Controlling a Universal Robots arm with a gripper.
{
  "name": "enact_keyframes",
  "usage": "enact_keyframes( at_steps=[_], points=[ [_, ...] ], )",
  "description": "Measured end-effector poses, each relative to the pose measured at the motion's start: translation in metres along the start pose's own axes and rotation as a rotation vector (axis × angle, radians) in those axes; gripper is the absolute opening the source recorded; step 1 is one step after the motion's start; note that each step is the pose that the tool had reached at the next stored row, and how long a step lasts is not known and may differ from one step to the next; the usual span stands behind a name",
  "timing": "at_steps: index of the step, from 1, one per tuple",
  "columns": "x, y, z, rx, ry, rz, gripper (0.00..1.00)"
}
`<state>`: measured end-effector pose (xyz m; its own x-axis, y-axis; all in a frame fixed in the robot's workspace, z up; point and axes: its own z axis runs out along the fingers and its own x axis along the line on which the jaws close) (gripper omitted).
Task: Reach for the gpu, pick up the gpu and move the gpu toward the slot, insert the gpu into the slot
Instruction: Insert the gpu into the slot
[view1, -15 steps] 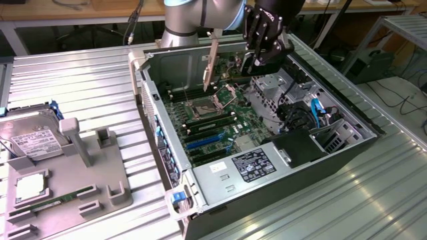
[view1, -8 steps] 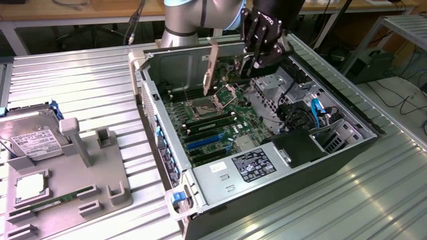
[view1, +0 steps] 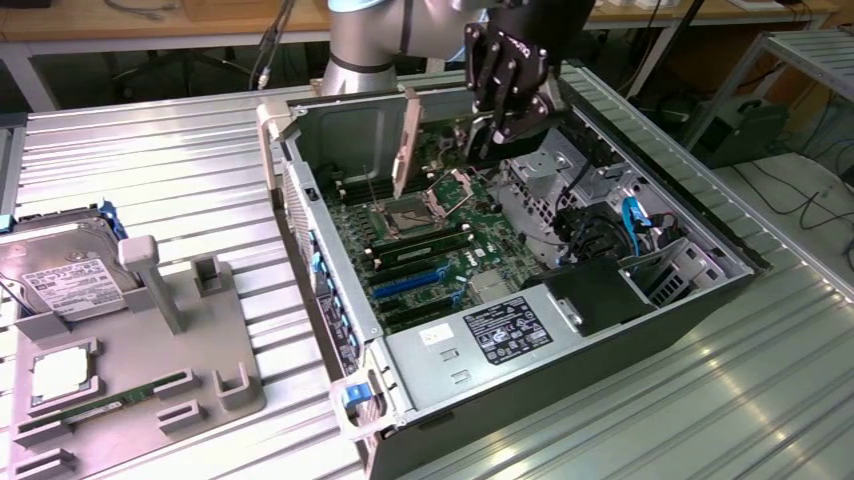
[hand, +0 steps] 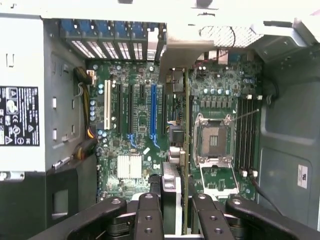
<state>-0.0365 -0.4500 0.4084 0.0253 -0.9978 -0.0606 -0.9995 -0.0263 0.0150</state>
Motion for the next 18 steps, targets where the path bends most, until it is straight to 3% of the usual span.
enact_keyframes(
  at_steps=[4, 18],
  points=[
    [0.000, 0.0074, 0.0013, 0.0006, 0.0000, -0.001, 0.28],
    [0.001, 0.0079, 0.0159, 0.0005, 0.0001, -0.003, 0.28]
  ],
)
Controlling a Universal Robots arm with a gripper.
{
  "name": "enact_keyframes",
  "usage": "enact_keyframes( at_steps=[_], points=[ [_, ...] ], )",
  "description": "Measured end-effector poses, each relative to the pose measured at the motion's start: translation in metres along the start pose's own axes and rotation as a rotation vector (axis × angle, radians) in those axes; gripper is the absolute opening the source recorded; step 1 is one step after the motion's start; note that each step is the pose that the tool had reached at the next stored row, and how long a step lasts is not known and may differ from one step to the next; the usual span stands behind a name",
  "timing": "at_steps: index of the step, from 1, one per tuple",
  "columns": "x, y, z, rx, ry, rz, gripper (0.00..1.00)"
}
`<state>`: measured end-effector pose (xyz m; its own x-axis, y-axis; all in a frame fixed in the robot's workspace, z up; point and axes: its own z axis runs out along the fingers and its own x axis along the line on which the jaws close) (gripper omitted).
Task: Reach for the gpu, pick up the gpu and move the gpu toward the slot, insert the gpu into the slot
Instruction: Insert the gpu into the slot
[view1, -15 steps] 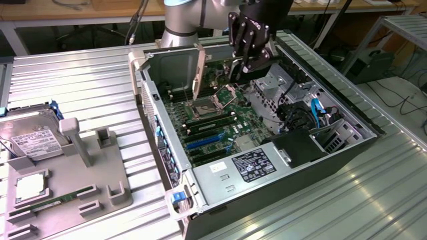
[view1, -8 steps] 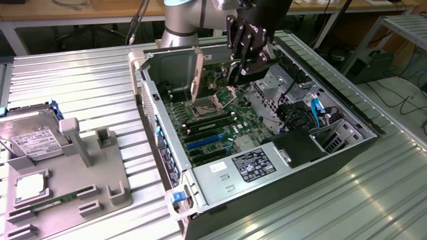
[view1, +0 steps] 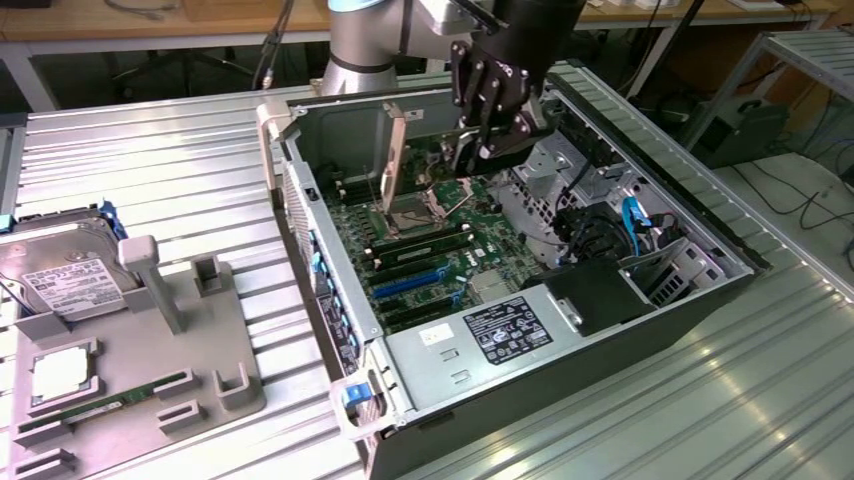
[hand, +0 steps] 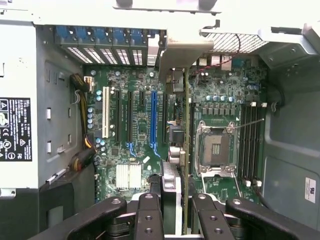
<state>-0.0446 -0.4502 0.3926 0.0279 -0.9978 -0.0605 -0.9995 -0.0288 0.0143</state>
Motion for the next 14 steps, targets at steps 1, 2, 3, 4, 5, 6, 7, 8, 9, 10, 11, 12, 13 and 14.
enact_keyframes(
  at_steps=[1, 2, 3, 4, 5, 6, 7, 8, 9, 10, 11, 12, 13, 14],
  points=[
    [0.0001, 0.0000, 0.0010, 0.0001, -0.0001, 0.000, 0.28],
    [0.0001, 0.0000, 0.0019, 0.0001, -0.0001, 0.000, 0.28],
    [0.0002, 0.0000, 0.0027, 0.0001, -0.0001, 0.000, 0.28],
    [0.0002, 0.0000, 0.0034, 0.0000, 0.0000, 0.000, 0.28],
    [0.0001, -0.0001, 0.0042, 0.0000, 0.0000, 0.000, 0.28],
    [0.0000, -0.0001, 0.0048, 0.0000, 0.0000, 0.000, 0.28],
    [-0.0005, -0.0001, 0.0061, 0.0002, -0.0003, 0.000, 0.28],
    [-0.0005, -0.0001, 0.0067, 0.0001, -0.0002, 0.000, 0.28],
    [-0.0005, 0.0001, 0.0073, 0.0003, 0.0000, 0.002, 0.28],
    [-0.0005, 0.0003, 0.0079, 0.0005, -0.0001, 0.004, 0.28],
    [-0.0004, 0.0006, 0.0085, 0.0007, -0.0002, 0.007, 0.28],
    [-0.0004, 0.0008, 0.0089, 0.0008, -0.0002, 0.009, 0.28],
    [-0.0003, 0.0008, 0.0098, 0.0009, -0.0002, 0.009, 0.28],
    [-0.0003, 0.0011, 0.0108, 0.0009, -0.0002, 0.009, 0.28]
  ],
)
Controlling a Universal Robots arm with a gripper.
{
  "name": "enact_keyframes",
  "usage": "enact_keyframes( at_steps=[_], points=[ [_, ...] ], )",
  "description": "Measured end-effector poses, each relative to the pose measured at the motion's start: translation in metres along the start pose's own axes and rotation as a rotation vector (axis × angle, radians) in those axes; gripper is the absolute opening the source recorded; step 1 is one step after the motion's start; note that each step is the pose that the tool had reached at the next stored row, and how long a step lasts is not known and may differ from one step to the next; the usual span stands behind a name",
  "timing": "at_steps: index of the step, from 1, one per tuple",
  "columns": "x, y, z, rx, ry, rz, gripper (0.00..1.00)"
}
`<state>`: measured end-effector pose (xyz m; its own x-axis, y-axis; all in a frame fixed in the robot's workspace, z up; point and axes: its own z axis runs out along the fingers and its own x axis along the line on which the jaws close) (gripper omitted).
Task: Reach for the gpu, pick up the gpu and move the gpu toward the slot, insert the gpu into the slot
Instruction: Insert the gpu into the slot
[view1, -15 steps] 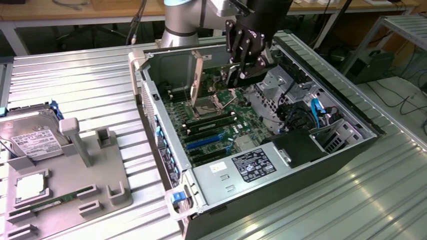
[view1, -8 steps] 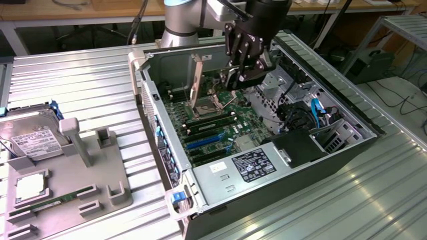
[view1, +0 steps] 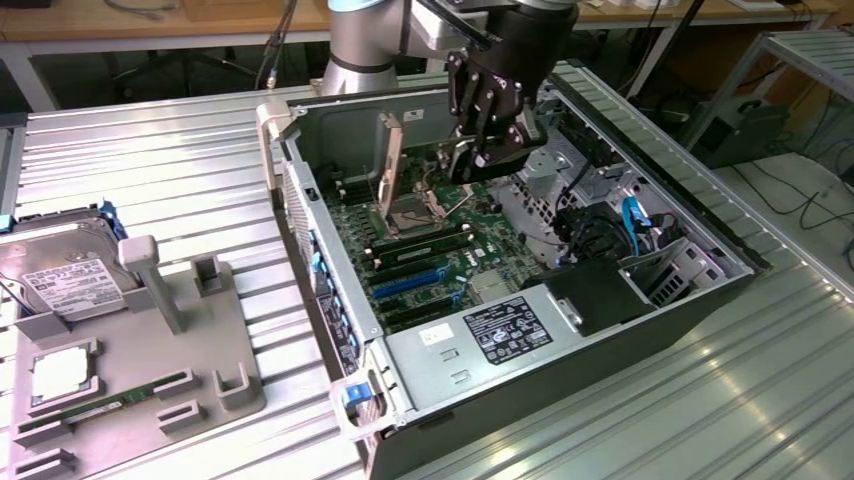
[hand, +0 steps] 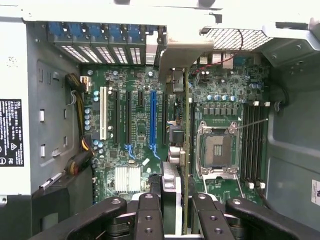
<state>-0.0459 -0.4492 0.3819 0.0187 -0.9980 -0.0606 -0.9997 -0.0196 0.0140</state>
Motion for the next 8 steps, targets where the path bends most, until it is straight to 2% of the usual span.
enact_keyframes(
  at_steps=[8],
  points=[
    [0.0004, 0.0065, 0.0043, 0.0000, -0.0001, 0.000, 0.28]
  ],
)
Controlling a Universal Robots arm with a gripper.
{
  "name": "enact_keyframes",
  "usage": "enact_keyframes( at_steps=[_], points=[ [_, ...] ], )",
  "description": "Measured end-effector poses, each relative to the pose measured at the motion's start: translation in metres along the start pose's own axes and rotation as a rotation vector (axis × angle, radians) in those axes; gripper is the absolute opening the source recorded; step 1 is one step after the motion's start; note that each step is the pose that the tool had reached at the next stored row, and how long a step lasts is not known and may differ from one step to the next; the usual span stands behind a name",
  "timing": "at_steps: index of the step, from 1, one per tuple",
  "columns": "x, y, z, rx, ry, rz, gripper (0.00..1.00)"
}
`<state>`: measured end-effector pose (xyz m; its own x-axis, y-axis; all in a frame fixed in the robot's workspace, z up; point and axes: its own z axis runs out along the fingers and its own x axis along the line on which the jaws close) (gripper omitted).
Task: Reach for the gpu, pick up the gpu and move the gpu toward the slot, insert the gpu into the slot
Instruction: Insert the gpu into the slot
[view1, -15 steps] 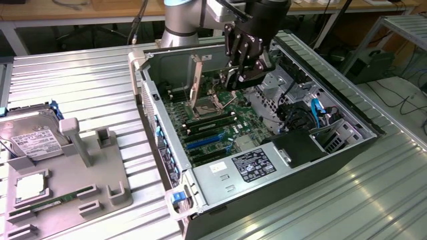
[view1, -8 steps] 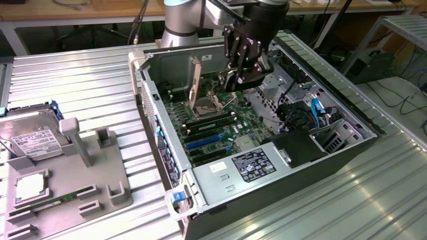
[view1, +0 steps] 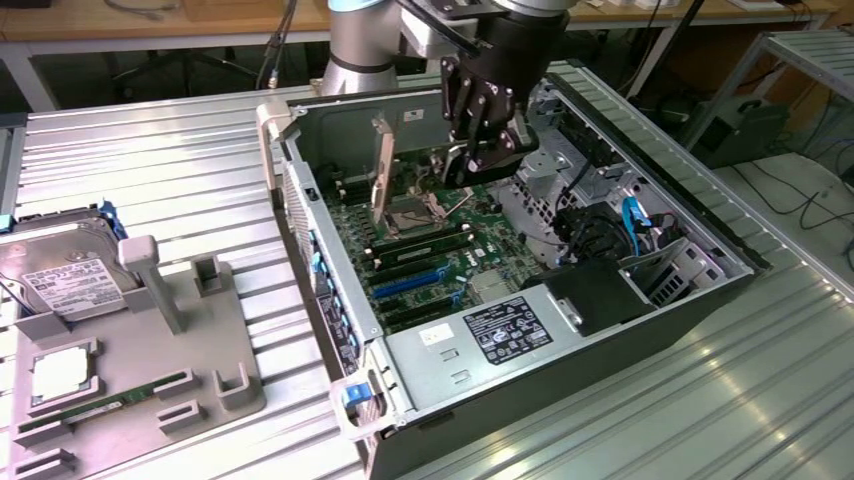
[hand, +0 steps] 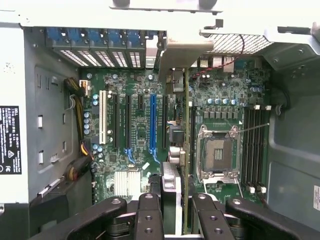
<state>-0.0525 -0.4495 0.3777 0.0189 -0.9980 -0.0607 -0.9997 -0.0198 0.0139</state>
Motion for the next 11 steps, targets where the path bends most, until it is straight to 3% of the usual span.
enact_keyframes(
  at_steps=[11],
  points=[
    [0.0065, 0.0007, 0.0087, 0.0000, 0.0002, 0.000, 0.28]
  ],
)
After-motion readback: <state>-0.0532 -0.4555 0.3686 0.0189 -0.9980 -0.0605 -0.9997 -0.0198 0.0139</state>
